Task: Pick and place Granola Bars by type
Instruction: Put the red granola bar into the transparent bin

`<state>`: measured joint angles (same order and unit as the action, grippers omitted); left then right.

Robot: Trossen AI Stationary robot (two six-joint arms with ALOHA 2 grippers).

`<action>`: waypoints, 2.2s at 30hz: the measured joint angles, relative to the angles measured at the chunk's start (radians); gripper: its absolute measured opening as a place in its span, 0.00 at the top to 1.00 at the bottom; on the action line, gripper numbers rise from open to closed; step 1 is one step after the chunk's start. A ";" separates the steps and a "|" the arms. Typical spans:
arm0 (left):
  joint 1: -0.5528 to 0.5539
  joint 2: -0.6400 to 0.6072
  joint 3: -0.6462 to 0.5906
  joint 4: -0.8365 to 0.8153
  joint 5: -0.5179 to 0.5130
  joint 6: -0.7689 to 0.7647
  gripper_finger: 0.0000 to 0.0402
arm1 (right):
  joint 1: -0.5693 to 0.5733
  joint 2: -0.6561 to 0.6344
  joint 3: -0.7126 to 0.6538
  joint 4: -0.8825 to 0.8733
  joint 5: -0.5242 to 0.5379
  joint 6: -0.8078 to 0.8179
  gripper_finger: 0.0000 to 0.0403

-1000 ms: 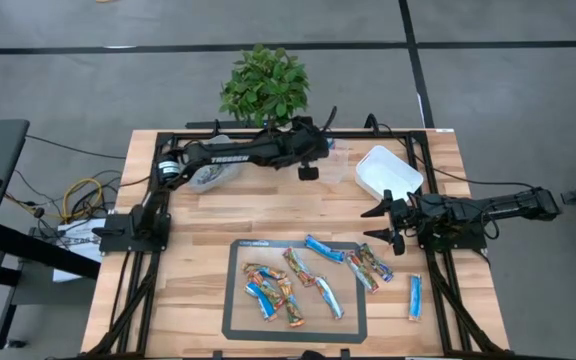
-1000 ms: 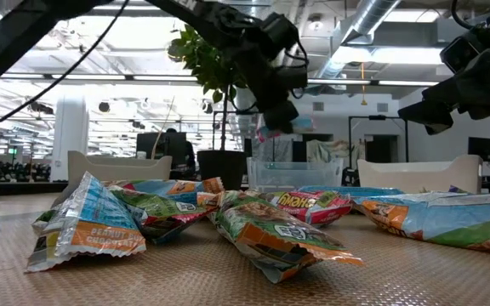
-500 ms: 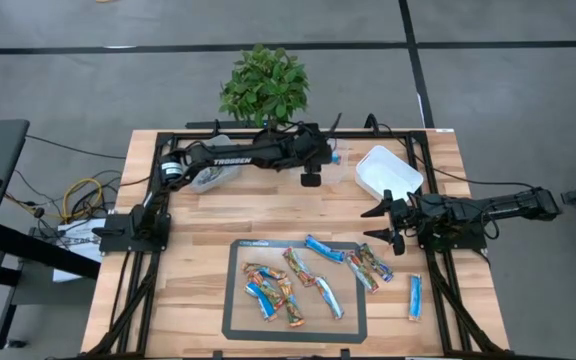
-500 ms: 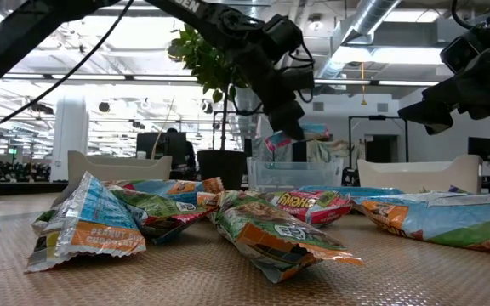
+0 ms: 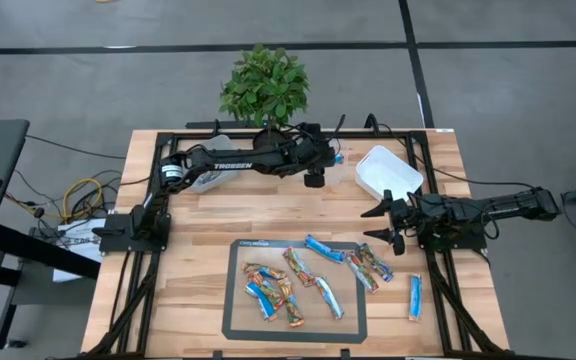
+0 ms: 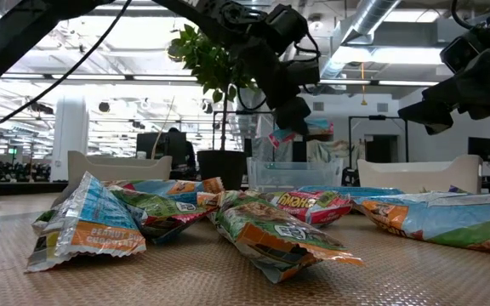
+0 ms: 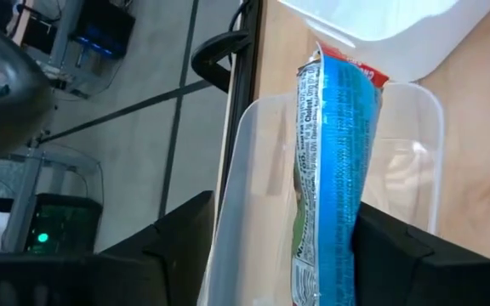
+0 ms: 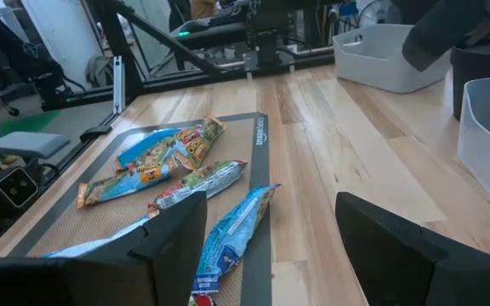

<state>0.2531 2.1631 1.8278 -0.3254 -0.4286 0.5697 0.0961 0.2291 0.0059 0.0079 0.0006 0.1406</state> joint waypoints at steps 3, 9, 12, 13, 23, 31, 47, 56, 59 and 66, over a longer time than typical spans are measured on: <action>-0.001 0.000 0.000 -0.016 -0.003 -0.002 0.44 | 0.000 0.000 0.000 0.000 0.000 0.000 0.37; -0.008 -0.001 -0.001 -0.021 0.005 -0.013 0.41 | 0.000 0.000 0.000 0.000 0.000 0.000 0.37; -0.024 -0.003 -0.001 -0.024 0.038 -0.027 0.41 | 0.000 0.000 0.000 0.000 0.000 0.000 0.37; -0.020 -0.003 -0.001 -0.018 0.065 -0.024 0.41 | 0.000 0.000 0.000 0.000 0.000 0.000 0.37; 0.007 -0.003 -0.001 0.054 0.004 -0.017 0.41 | 0.000 0.000 0.000 0.000 0.000 0.000 0.37; -0.028 -0.003 -0.001 -0.020 -0.020 -0.029 0.41 | 0.000 0.000 0.000 0.000 0.000 0.000 0.37; -0.209 0.003 0.000 -0.235 0.342 -0.035 0.41 | 0.000 0.000 0.000 0.000 0.000 0.000 0.37; -0.194 0.100 0.000 -0.158 0.248 -0.067 0.41 | 0.000 0.002 0.000 0.003 0.000 0.000 0.37; -0.187 0.120 0.003 -0.132 0.231 -0.056 0.41 | 0.000 0.004 0.000 0.003 0.001 0.000 0.37; -0.168 0.177 0.000 -0.124 0.239 -0.060 0.41 | 0.000 0.014 0.000 0.004 0.001 0.000 0.37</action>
<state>0.0848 2.3404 1.8282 -0.4491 -0.1897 0.5095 0.0960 0.2431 0.0059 0.0120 0.0017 0.1406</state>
